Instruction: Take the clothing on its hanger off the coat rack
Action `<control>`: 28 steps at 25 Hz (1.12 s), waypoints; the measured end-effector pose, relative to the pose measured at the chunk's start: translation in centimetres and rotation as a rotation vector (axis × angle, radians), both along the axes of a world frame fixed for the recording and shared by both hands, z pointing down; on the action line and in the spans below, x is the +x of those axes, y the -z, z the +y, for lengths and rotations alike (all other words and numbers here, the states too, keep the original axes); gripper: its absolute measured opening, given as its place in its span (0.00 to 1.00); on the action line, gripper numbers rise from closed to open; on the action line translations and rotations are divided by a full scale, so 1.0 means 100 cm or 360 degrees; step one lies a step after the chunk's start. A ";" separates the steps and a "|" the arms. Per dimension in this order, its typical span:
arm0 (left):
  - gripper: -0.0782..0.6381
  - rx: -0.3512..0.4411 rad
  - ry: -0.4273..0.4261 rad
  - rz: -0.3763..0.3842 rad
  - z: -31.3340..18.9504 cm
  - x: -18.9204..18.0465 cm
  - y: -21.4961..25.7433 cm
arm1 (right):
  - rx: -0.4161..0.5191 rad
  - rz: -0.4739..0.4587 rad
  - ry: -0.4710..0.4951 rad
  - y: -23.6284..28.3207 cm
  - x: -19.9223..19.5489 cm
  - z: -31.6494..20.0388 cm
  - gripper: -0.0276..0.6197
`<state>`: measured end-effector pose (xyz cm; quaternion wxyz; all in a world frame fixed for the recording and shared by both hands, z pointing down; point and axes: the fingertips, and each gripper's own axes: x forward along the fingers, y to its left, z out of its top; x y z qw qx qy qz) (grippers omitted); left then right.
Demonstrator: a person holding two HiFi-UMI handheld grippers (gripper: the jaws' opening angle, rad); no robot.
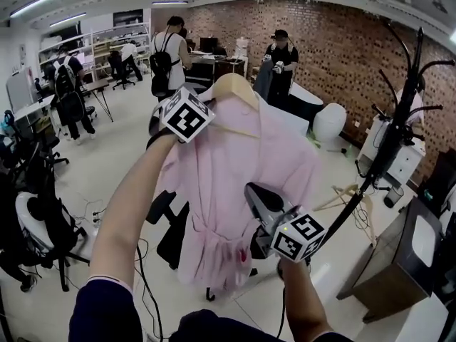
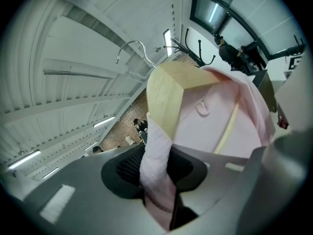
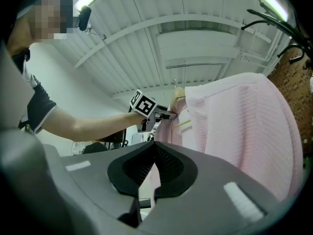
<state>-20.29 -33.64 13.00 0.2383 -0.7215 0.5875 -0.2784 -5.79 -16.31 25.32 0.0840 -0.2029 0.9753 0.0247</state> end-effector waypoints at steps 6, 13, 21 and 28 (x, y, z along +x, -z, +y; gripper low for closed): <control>0.28 0.0005 -0.0022 0.0017 -0.069 -0.017 0.008 | -0.0005 0.0013 -0.0034 0.000 -0.017 -0.063 0.05; 0.28 0.0002 -0.0139 0.0050 -0.158 -0.047 0.014 | -0.0009 -0.0005 -0.0168 0.004 -0.058 -0.139 0.05; 0.28 -0.0060 -0.0233 0.0047 -0.228 -0.062 -0.021 | -0.0094 -0.0008 -0.0326 -0.015 -0.075 -0.194 0.05; 0.29 -0.0190 -0.0256 0.0029 -0.249 -0.069 -0.105 | -0.0185 0.0013 -0.0385 -0.044 -0.081 -0.210 0.05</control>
